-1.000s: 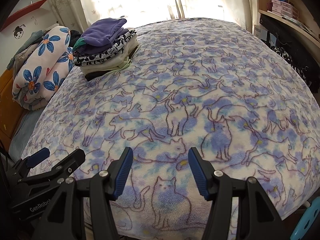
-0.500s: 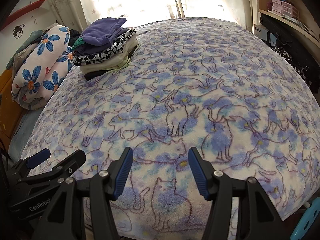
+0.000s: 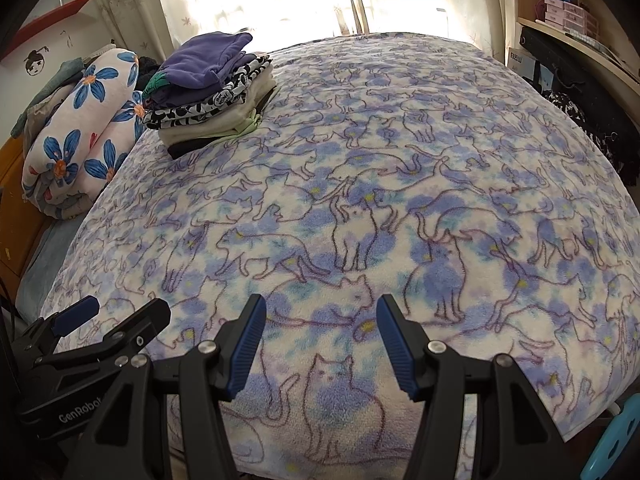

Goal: Fold large clothes

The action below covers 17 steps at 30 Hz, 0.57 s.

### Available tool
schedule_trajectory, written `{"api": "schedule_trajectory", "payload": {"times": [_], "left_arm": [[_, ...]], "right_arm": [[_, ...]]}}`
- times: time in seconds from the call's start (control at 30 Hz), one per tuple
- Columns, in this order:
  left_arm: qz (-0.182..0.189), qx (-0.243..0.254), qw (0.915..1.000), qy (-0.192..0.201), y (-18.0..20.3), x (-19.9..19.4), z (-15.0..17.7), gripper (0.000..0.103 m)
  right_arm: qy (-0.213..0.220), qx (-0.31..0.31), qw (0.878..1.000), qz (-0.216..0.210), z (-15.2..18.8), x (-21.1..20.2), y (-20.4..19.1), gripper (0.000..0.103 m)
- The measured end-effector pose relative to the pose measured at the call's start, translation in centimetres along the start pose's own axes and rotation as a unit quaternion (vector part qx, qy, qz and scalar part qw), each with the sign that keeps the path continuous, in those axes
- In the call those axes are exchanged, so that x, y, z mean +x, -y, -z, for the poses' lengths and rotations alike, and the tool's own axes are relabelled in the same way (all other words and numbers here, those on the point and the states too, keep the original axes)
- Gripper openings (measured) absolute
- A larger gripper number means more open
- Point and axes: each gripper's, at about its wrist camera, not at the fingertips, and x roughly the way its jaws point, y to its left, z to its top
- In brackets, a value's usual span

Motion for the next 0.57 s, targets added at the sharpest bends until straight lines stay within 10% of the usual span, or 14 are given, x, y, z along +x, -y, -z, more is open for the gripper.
{"api": "schedule_trajectory", "payload": {"times": [0.57], "left_arm": [[0.001, -0.002, 1.0, -0.005, -0.37, 0.19, 0.14, 0.102]], "right_arm": [[-0.002, 0.0, 1.0, 0.0, -0.01, 0.05, -0.07, 0.058]]}}
